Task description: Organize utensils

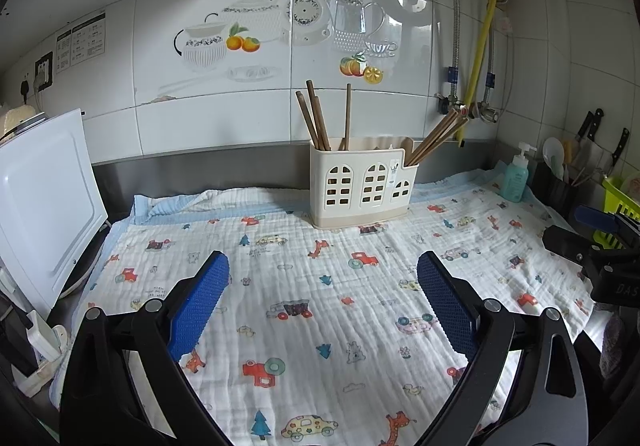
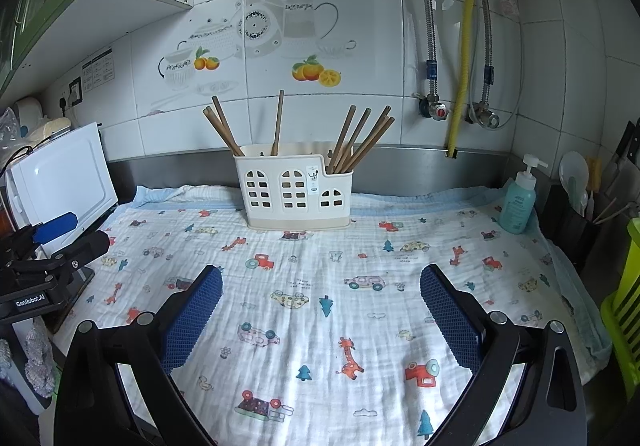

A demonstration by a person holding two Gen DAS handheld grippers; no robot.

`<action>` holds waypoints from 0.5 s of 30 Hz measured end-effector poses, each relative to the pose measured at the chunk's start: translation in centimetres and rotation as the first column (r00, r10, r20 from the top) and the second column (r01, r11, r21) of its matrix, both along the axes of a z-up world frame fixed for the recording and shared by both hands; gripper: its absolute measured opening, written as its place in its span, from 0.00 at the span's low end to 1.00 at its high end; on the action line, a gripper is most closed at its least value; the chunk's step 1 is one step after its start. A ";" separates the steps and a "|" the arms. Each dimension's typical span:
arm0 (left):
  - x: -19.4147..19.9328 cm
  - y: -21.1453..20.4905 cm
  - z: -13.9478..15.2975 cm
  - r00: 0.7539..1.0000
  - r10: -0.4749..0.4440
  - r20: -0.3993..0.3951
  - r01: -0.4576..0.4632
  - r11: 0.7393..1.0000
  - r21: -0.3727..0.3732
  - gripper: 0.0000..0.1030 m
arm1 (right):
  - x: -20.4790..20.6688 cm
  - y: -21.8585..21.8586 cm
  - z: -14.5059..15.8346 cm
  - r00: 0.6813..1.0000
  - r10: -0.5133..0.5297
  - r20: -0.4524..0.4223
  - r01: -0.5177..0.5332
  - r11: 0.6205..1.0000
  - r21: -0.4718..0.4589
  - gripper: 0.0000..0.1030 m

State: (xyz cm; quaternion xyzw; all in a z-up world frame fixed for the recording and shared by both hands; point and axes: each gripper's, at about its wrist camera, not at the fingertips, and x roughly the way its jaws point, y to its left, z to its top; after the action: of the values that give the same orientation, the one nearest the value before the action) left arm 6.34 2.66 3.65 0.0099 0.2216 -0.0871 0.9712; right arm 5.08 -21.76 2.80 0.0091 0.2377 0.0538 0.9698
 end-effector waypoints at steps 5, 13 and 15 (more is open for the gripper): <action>0.0 0.0 -0.1 1.000 0.000 -0.003 0.000 1.000 -0.002 0.91 | 0.1 0.2 -0.1 1.000 0.002 -0.001 -0.002 1.000 -0.001 0.93; -0.1 0.0 -0.1 1.000 -0.002 -0.005 0.002 1.000 -0.005 0.91 | 0.0 0.2 -0.1 1.000 0.006 -0.001 -0.006 1.000 -0.001 0.93; -0.1 -0.1 -0.2 1.000 -0.002 -0.007 0.002 1.000 -0.003 0.92 | 0.0 0.2 -0.1 1.000 0.008 -0.002 -0.008 1.000 0.001 0.93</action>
State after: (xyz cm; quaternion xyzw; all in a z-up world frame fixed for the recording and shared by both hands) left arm 6.28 2.61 3.48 0.0082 0.2248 -0.0887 0.9703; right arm 5.10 -21.52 2.73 0.0086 0.2388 0.0577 0.9693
